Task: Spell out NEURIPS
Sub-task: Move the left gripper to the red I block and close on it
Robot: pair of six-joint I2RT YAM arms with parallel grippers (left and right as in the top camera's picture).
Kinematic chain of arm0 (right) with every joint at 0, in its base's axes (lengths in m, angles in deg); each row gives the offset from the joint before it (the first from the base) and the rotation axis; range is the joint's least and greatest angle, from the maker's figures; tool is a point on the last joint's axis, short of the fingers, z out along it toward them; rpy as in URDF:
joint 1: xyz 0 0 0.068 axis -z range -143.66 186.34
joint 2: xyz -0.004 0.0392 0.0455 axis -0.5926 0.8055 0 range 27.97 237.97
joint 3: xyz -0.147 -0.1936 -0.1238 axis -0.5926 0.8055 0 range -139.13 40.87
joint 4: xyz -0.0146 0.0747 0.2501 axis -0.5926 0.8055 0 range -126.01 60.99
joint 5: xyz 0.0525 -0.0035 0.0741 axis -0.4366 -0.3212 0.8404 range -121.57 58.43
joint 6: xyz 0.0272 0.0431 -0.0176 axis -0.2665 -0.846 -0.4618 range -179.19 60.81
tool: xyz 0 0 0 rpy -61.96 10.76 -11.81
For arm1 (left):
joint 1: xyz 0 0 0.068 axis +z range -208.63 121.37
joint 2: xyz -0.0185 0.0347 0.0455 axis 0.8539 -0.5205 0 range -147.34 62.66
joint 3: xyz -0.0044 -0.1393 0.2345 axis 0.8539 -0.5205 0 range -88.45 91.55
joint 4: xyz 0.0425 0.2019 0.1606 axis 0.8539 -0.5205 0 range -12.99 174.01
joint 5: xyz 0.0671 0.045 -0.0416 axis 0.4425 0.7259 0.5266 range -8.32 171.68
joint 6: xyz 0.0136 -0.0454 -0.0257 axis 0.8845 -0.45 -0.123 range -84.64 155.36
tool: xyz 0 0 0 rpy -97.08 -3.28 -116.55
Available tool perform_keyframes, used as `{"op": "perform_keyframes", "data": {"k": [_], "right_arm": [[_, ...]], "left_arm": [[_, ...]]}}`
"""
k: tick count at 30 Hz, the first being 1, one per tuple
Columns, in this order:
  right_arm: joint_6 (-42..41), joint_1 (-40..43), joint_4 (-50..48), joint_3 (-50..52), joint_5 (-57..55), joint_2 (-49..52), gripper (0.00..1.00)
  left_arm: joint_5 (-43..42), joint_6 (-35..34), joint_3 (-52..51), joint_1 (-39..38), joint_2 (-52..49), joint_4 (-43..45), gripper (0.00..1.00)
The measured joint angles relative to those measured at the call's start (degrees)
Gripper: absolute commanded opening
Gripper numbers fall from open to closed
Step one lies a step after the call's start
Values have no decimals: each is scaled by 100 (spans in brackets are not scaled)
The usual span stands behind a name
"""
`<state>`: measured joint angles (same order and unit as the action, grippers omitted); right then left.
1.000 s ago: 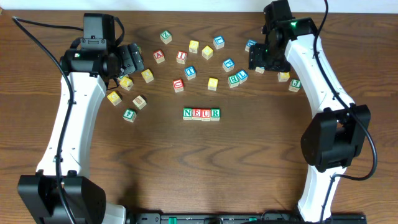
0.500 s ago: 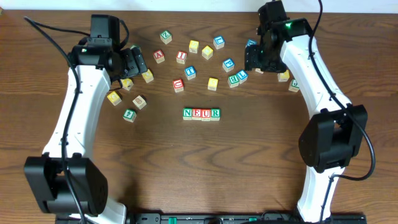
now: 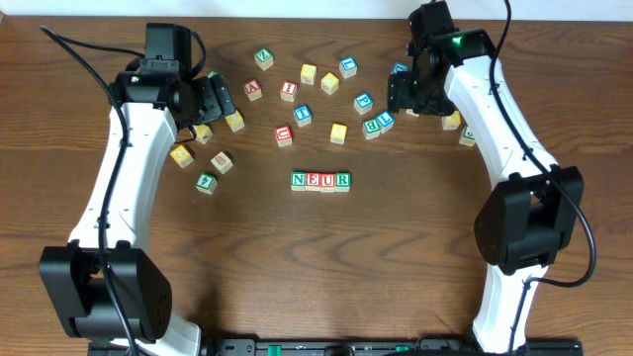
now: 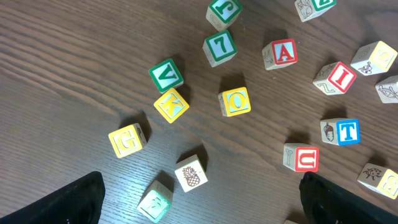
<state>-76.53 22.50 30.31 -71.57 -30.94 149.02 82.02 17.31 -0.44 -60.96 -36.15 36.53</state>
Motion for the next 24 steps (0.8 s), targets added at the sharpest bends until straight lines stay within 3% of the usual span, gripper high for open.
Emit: {"op": "perform_keyframes", "data": {"k": [8, 16, 24], "right_arm": [[0, 0, -2, 0, 0, 0, 74], [0, 0, -20, 0, 0, 0, 76], [0, 0, -72, -2, 0, 0, 77]], "left_arm": [[-26, -13, 0, -304, 0, 236, 99], [-560, 116, 216, -457, -402, 212, 98], [-782, 531, 2835, -579, -1932, -750, 98]]}}
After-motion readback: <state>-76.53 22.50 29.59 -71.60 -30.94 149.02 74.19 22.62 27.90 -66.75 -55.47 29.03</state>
